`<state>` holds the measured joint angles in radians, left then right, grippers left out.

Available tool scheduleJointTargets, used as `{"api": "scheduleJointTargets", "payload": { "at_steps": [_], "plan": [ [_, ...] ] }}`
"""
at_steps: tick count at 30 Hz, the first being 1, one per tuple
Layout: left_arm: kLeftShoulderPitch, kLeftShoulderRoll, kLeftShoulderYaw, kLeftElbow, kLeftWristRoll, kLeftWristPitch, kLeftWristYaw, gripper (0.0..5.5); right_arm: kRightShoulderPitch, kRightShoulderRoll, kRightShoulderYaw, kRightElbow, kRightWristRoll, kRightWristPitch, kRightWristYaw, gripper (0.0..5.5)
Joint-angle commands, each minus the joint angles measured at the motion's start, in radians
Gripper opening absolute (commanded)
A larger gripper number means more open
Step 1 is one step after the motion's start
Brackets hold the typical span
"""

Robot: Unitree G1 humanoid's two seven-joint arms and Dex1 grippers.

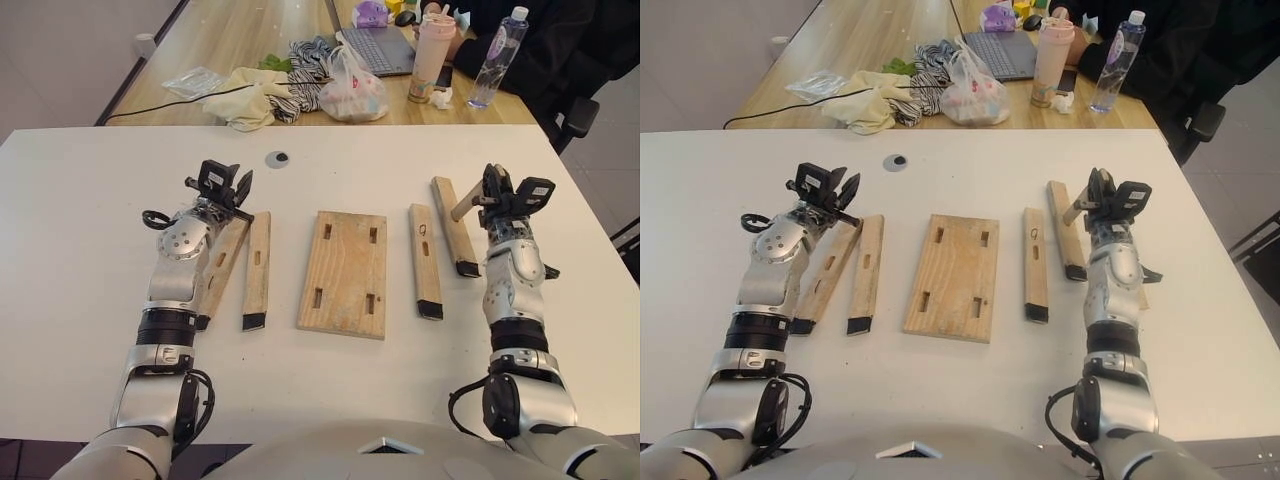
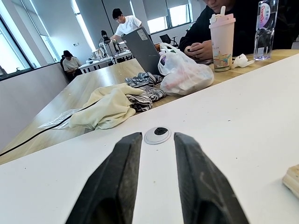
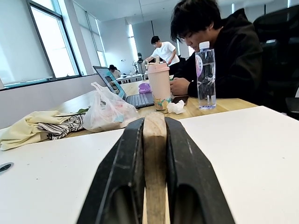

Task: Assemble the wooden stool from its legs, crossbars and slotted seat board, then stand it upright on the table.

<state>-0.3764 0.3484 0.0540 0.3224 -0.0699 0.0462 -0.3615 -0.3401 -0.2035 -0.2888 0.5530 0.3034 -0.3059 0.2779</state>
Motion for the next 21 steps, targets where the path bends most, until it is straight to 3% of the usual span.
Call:
{"api": "scheduleJointTargets", "payload": {
  "at_steps": [1, 8, 19, 21],
  "plan": [
    [-0.005, 0.01, 0.001, 0.0, 0.007, -0.008, -0.005, 1.22, 0.114, 0.027, 0.054, 0.087, -0.089, 0.017, -0.032, 0.38],
    [-0.002, -0.001, -0.003, -0.003, 0.009, -0.009, 0.002, 1.22, 0.124, -0.01, 0.113, 0.226, -0.168, 0.117, -0.074, 0.38],
    [0.02, -0.004, 0.01, -0.017, 0.004, -0.006, 0.022, 1.22, 0.154, -0.02, 0.115, 0.201, -0.15, 0.111, -0.09, 0.38],
    [0.02, -0.006, 0.01, -0.018, 0.004, -0.006, 0.027, 1.22, 0.157, -0.023, 0.127, 0.188, -0.164, 0.115, -0.097, 0.89]
  ]
}}
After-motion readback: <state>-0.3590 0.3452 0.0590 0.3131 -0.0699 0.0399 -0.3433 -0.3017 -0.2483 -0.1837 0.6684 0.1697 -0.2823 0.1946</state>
